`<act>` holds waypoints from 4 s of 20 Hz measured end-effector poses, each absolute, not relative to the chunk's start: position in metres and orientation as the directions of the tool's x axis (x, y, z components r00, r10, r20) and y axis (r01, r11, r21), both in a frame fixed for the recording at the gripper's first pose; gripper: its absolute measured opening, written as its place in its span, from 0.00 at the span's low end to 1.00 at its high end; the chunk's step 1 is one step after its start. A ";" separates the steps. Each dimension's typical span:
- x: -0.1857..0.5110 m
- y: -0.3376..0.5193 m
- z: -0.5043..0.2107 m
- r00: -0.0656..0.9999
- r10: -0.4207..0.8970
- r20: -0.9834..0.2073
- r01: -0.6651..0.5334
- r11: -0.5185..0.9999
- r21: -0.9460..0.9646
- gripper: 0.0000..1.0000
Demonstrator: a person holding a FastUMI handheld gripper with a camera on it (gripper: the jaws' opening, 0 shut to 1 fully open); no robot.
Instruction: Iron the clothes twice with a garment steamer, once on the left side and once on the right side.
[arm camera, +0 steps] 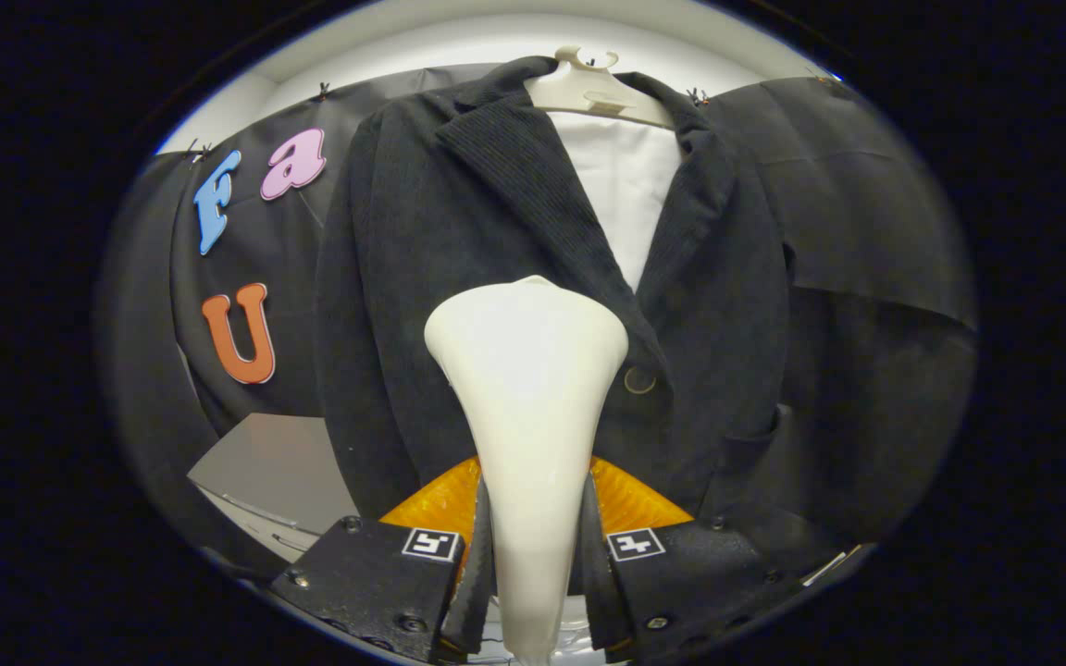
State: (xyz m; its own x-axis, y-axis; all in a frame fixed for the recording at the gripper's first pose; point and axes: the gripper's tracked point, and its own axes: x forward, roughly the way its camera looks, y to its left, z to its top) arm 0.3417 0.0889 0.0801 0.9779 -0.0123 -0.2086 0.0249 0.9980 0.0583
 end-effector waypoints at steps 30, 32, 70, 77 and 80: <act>0.345 0.066 -0.050 0.946 0.135 -0.295 -0.092 0.983 0.157 0.45; 0.343 0.066 -0.062 0.940 0.137 -0.313 -0.091 0.983 0.157 0.45; 0.256 -0.064 -0.038 0.945 0.100 -0.311 -0.027 0.972 0.233 0.45; 0.274 -0.112 0.114 0.991 0.057 -0.125 -0.018 0.956 0.293 0.45; 0.281 -0.132 0.174 0.995 0.080 -0.052 -0.059 0.945 0.321 0.44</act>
State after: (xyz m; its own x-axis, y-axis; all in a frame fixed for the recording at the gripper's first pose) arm 0.2806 -0.1315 0.1736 0.9955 0.0796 -0.0523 -0.0588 0.9454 0.3205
